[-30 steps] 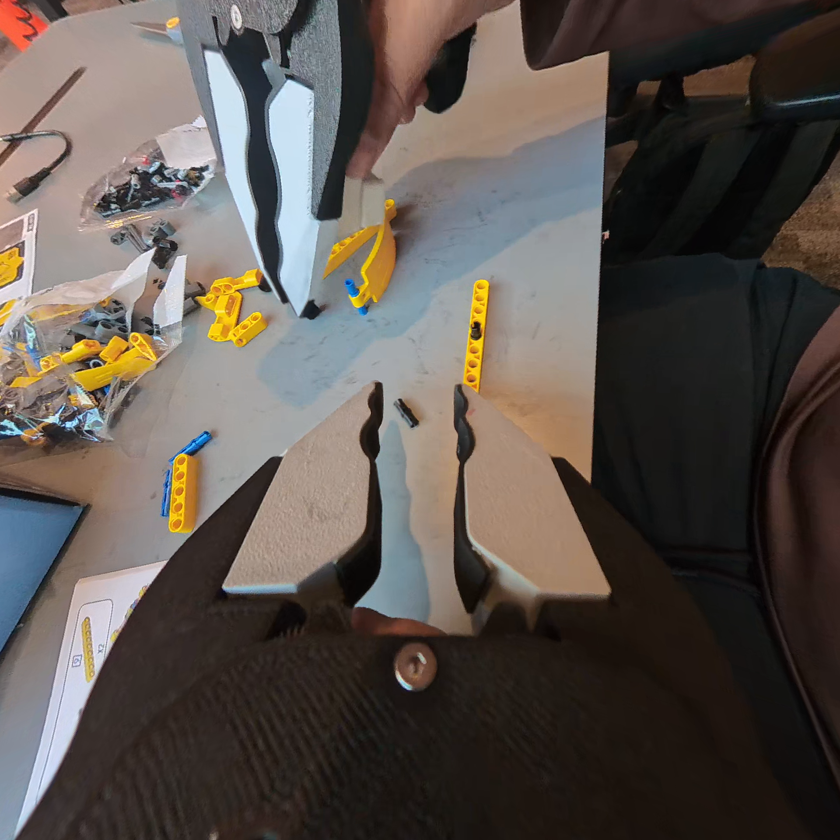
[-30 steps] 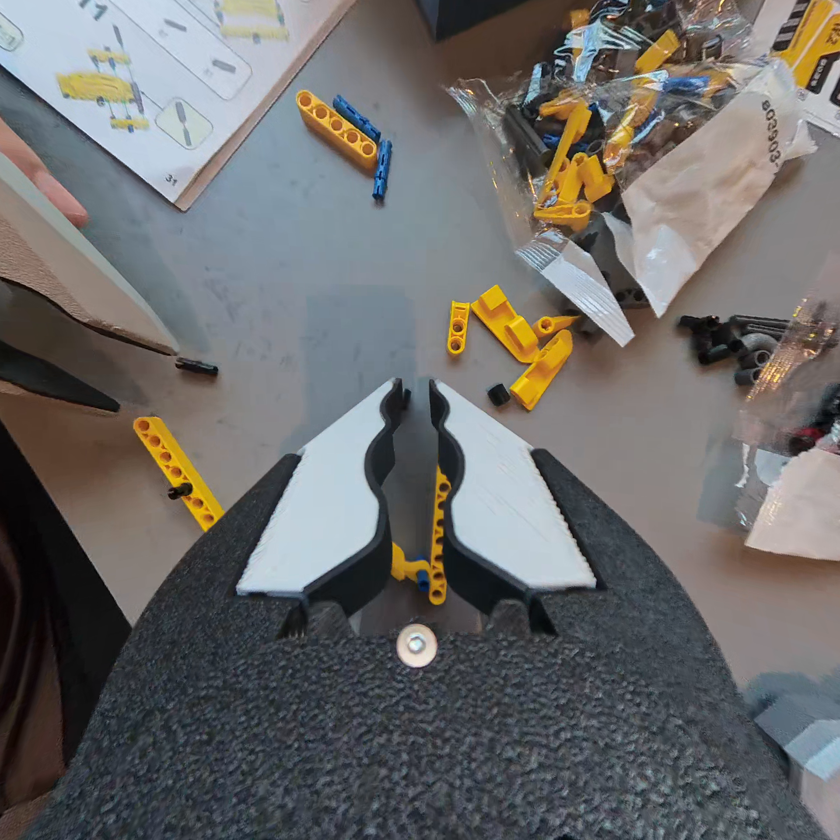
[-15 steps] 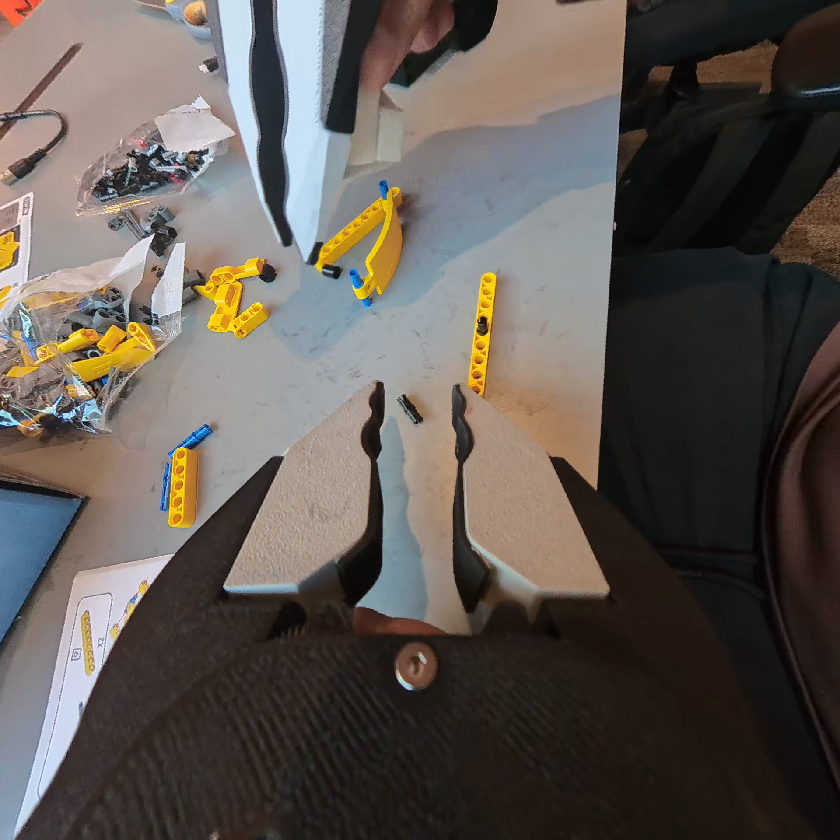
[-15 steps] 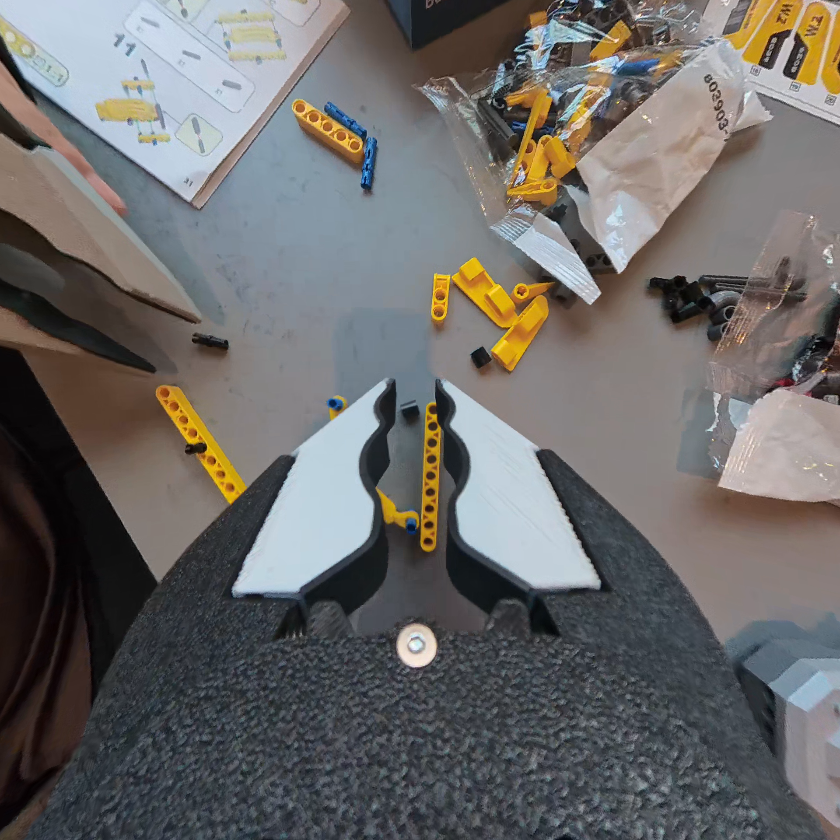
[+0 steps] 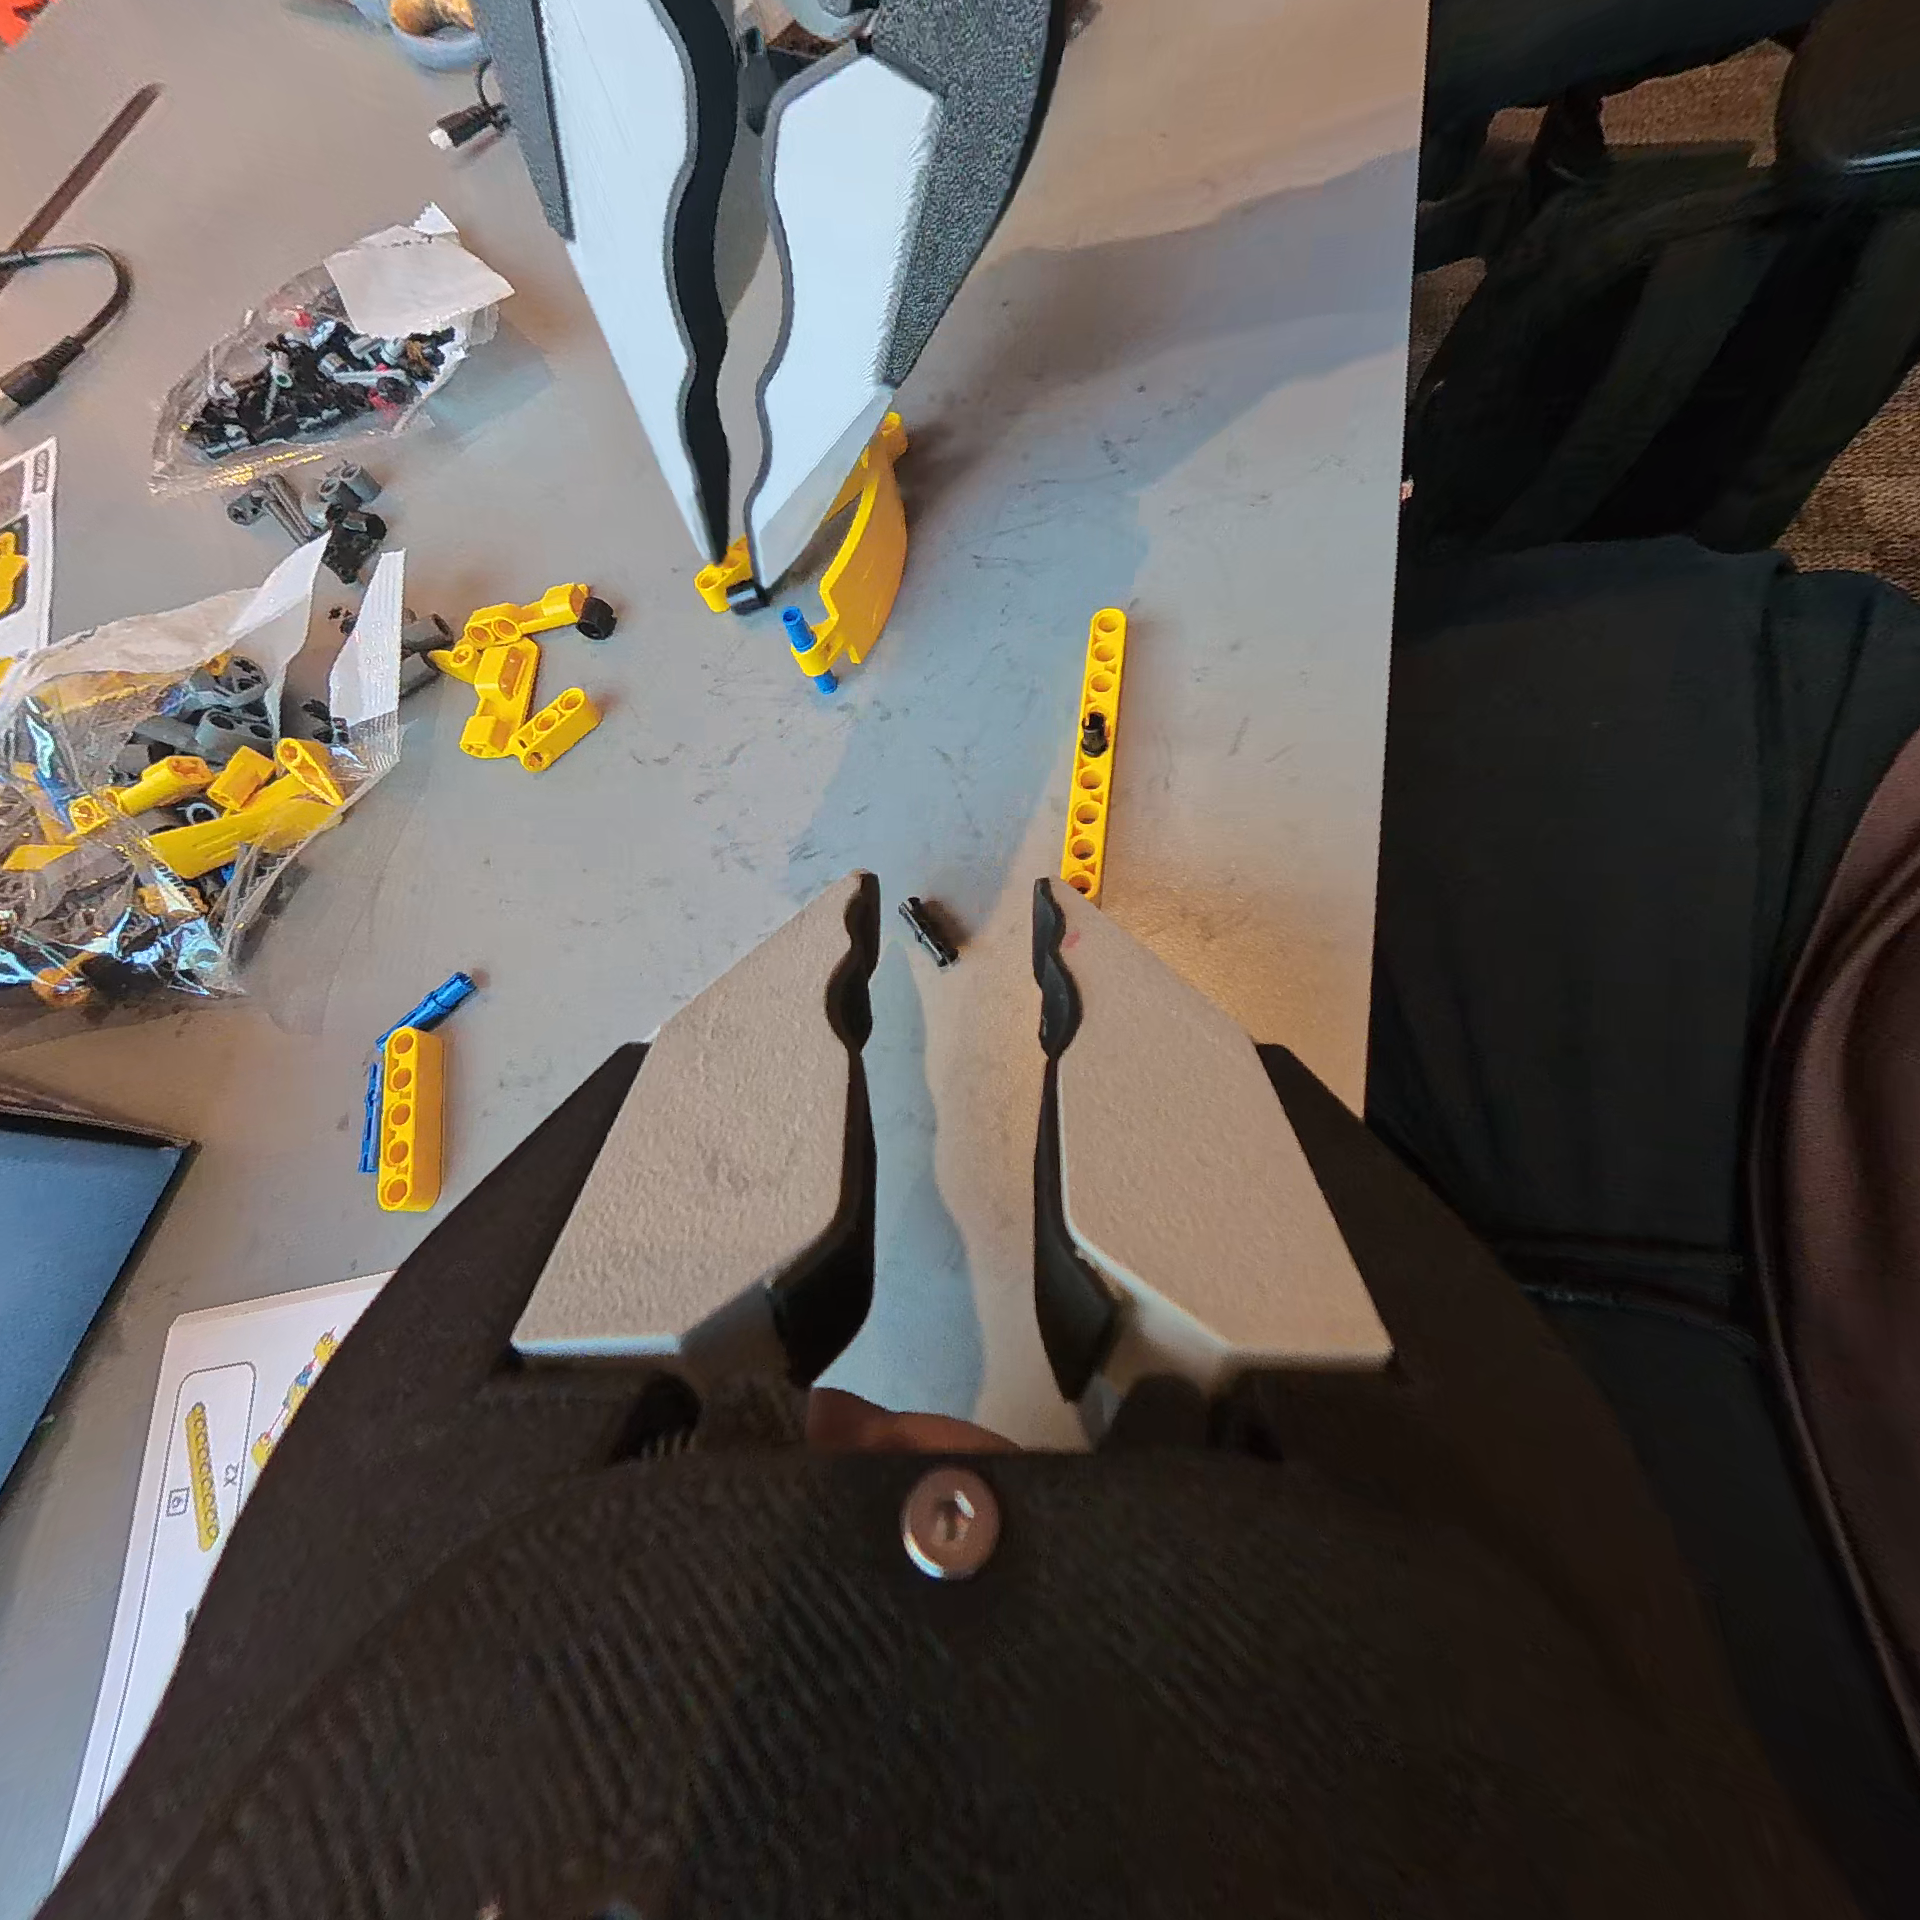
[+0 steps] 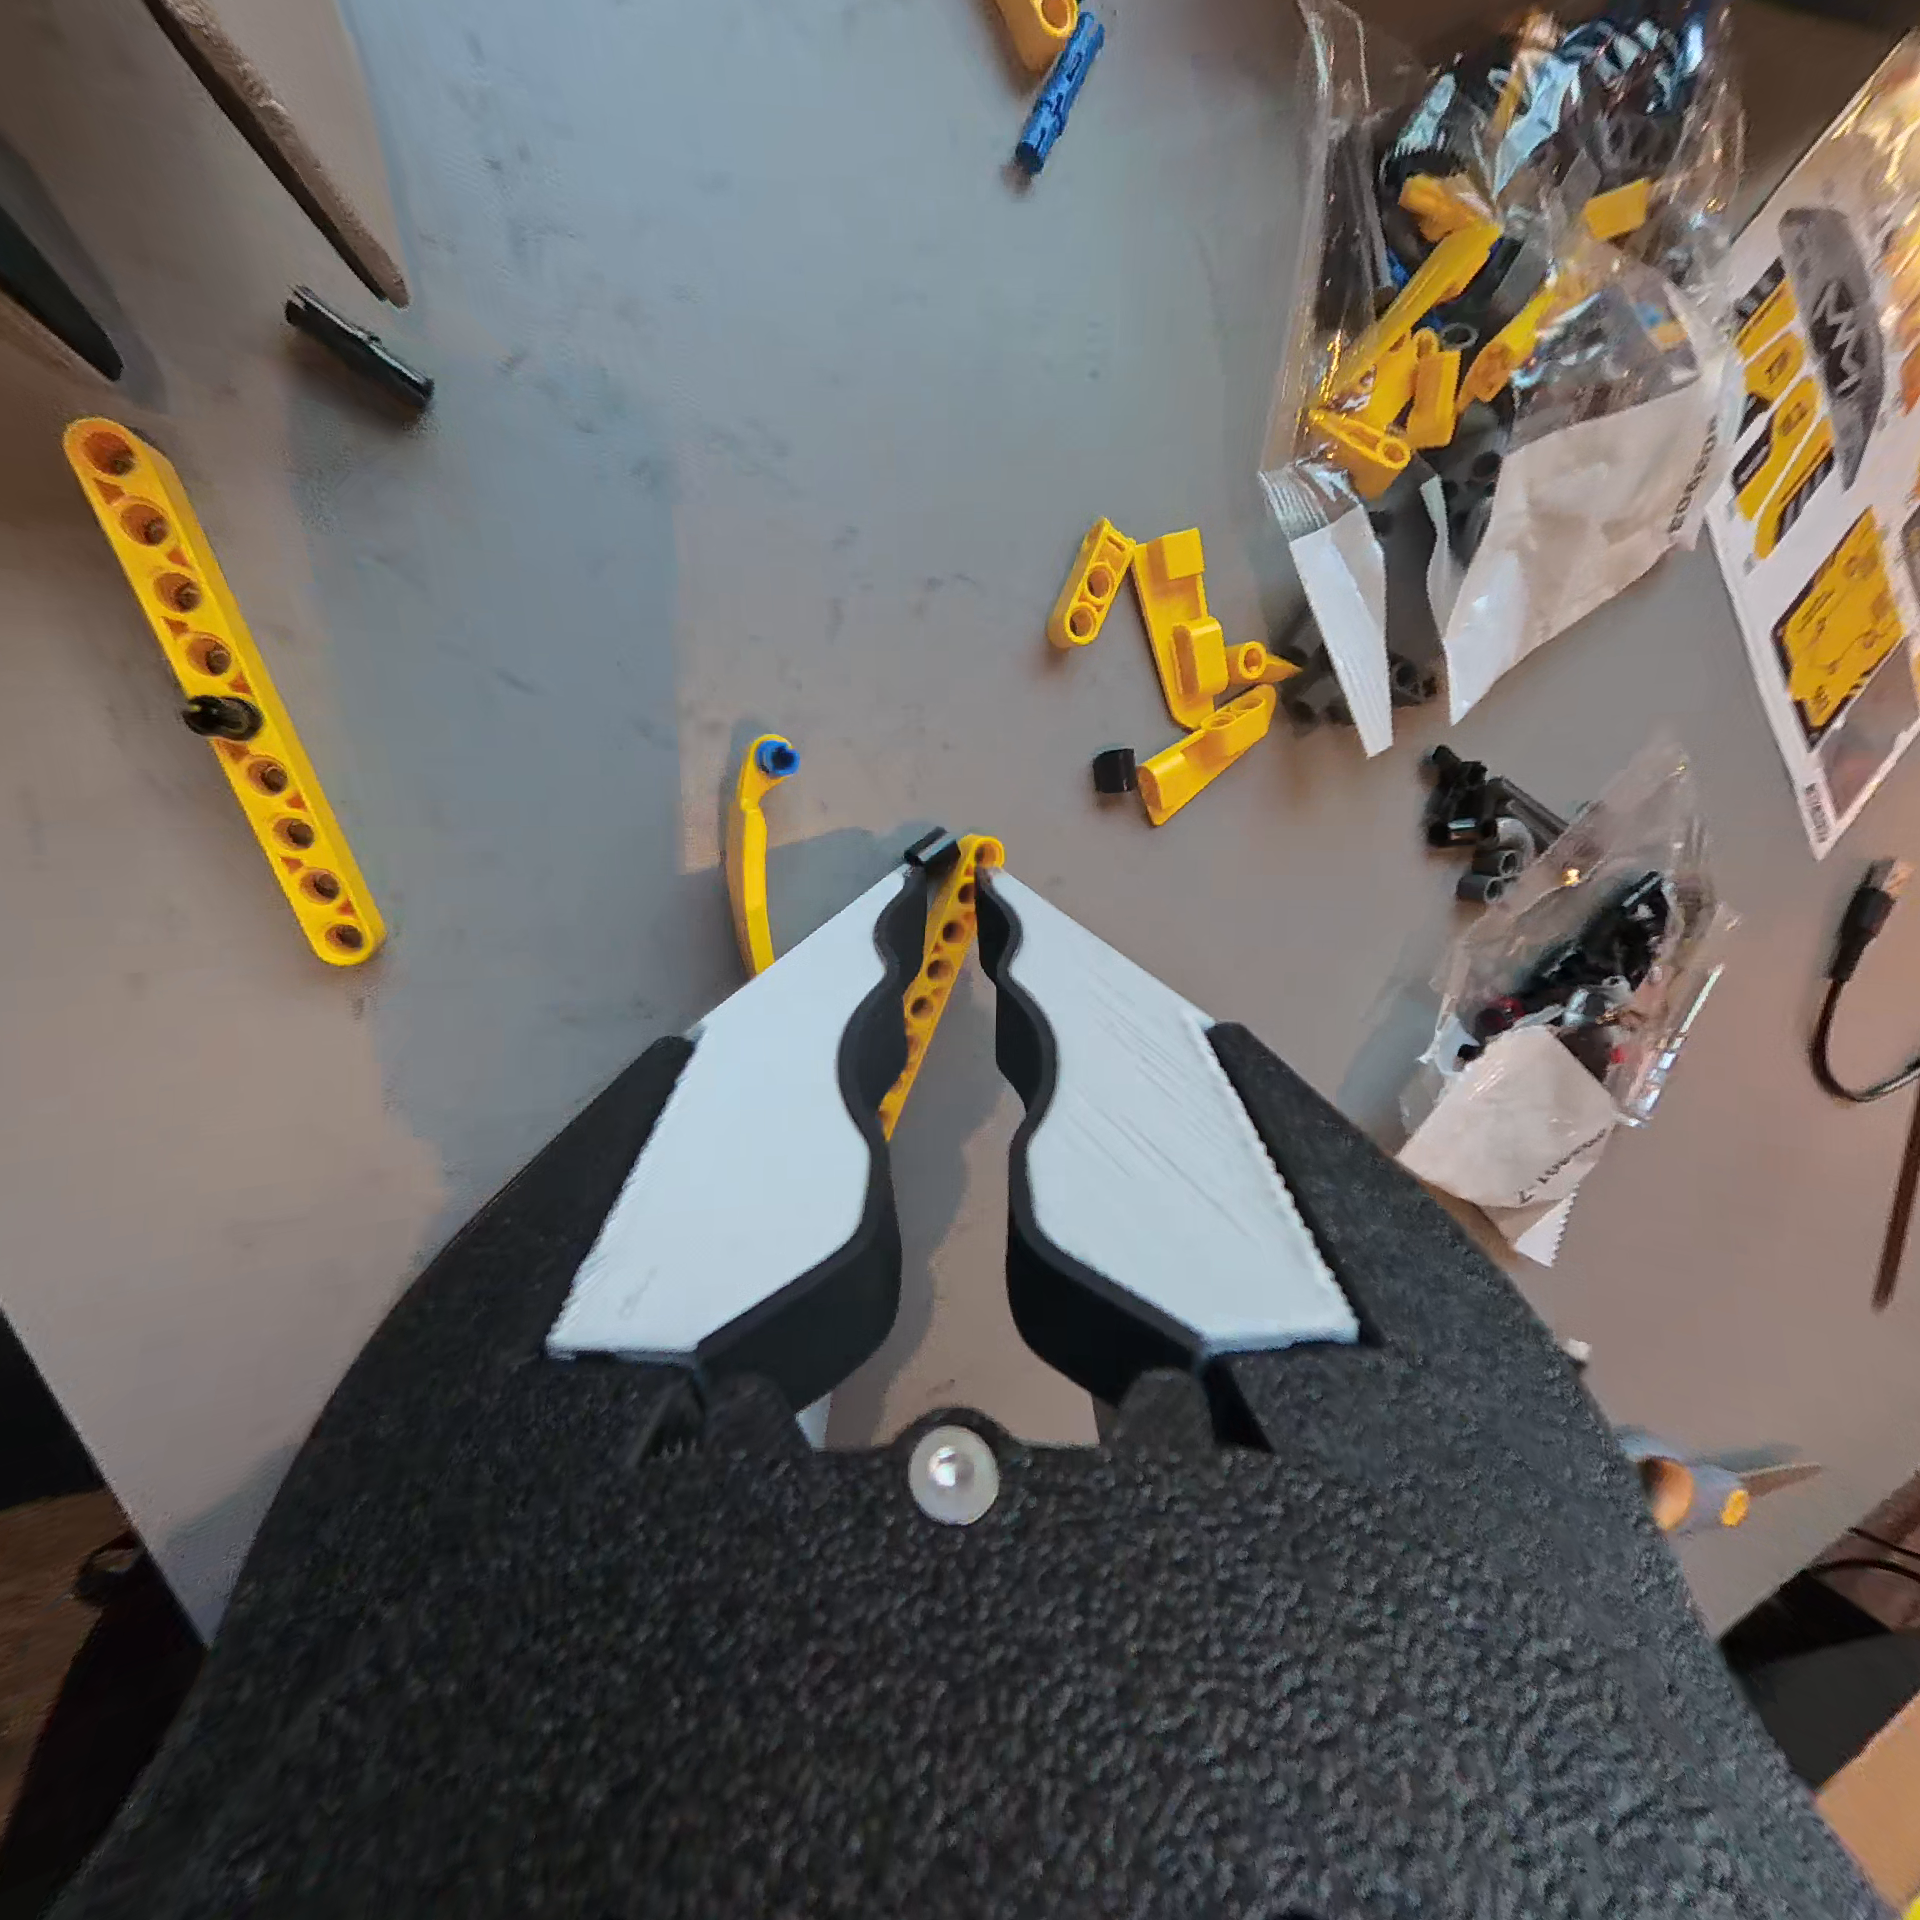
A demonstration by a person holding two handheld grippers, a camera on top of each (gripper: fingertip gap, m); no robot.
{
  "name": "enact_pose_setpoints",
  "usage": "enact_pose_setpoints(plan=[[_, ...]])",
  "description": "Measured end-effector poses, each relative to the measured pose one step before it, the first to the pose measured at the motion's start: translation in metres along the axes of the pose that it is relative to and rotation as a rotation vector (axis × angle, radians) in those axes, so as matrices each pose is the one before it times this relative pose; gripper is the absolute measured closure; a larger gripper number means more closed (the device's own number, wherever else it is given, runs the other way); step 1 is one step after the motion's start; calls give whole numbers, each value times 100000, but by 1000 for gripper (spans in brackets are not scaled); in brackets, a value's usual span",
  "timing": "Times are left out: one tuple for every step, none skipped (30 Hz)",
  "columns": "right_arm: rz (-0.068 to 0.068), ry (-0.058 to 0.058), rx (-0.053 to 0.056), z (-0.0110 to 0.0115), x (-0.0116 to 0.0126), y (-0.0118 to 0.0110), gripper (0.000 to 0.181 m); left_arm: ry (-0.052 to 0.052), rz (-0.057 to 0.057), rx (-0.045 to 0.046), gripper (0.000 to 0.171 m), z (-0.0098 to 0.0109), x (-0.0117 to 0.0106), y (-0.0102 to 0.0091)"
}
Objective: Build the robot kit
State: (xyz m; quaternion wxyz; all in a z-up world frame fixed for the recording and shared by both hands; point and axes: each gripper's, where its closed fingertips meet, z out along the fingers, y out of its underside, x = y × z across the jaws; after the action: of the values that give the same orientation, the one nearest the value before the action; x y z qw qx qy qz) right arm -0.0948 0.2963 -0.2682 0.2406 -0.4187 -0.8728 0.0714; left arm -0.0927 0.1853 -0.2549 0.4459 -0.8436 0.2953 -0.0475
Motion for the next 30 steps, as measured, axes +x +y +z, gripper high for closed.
enact_pose_setpoints(plan=[[-2140, 801, -76, 12, -28, -116, 173, 38, -96, -176, 146, 23, -8, 15], [-2098, -448, 17, 62, -207, -104, 173, 164, -22, -93, 146, 7, 21, 17], [-1856, -275, -6, 96, -166, -101, 173, 141, 45, -41, 146, 14, 21, 5], [-1428, 547, -282, 111, 7, -60, 173, 13, 3, -14, 146, -1, 2, 2], [-1075, -212, -390, 60, -43, -52, 173, 16, -16, -4, 146, -4, -5, 5], [-465, -95, -412, 22, 32, -47, 174, 21, -9, -28, 146, 11, 0, 7], [253, -461, -619, 32, 13, -18, 174, 21, -17, -33, 146, 5, -1, 0], [252, -347, -90, 26, 8, -95, 175, 66, 12, -64, 146, 12, 13, 8], [-237, -155, 128, 67, -12, -104, 176, 91, 60, -121, 146, 14, 15, 24], [-533, -12, -343, 94, -11, -33, 180, 94, 98, -194, 146, 23, 24, 20], [-709, 140, -348, 113, -31, -24, 181, 90, 142, -240, 146, 26, 22, 34], [-618, 366, 36, 24, 12, -82, 181, 34, 206, -282, 146, 30, 26, 31], [-107, 90, -285, 0, 14, 2, 181, -8, 262, -206, 146, 15, 25, 21], [757, -68, -174, -26, 43, 36, 180, -48, 228, -142, 146, 22, 15, 24], [1804, -577, 382, -31, 16, -28, 179, -96, 134, -213, 146, 18, 8, 22], [3000, -1516, 1085, -68, -64, -88, 177, -61, 49, -195, 146, 20, -3, 24], [3752, -1898, 1618, -109, -80, -135, 175, 18, 4, -69, 146, 8, -1, 13], [3717, -1713, 1876, -117, -30, -154, 174, 19, 11, 28, 146, 2, 2, -4], [3328, -1968, 1853, -99, -78, -140, 173, 18, 5, 86, 146, -11, -2, -11], [2644, -1520, 1664, -45, -39, -117, 172, 46, -12, 35, 146, -5, 13, -1], [2057, -548, 1290, 28, 67, -71, 172, -5, -8, -75, 146, 15, -9, 9], [2047, -510, 674, 83, 60, -18, 172, -12, 38, -126, 146, 8, 0, 16], [2325, -1176, 472, 111, -38, -13, 171, 17, 102, -111, 146, 15, 23, 17], [2269, -1287, 428, 118, -53, -22, 171, -42, 137, -87, 146, 7, 3, 10], [1712, -444, 138, 130, 51, 15, 171, -37, 110, -76, 146, 8, 5, 9], [879, 230, -171, 120, 129, 70, 174, 29, 73, -66, 146, 8, 17, 7], [335, 479, 24, 111, 113, 54, 175, 21, 23, -86, 146, 11, 6, 10], [364, 201, 531, 42, 54, -41, 175, 3, -27, -92, 146, 14, -7, 12], [426, 3, 323, -9, 18, -11, 175, -26, -55, 0, 146, -3, -8, 5], [514, 490, 720, -72, 74, -48, 175, -72, -84, 63, 146, -5, -14, -12]])
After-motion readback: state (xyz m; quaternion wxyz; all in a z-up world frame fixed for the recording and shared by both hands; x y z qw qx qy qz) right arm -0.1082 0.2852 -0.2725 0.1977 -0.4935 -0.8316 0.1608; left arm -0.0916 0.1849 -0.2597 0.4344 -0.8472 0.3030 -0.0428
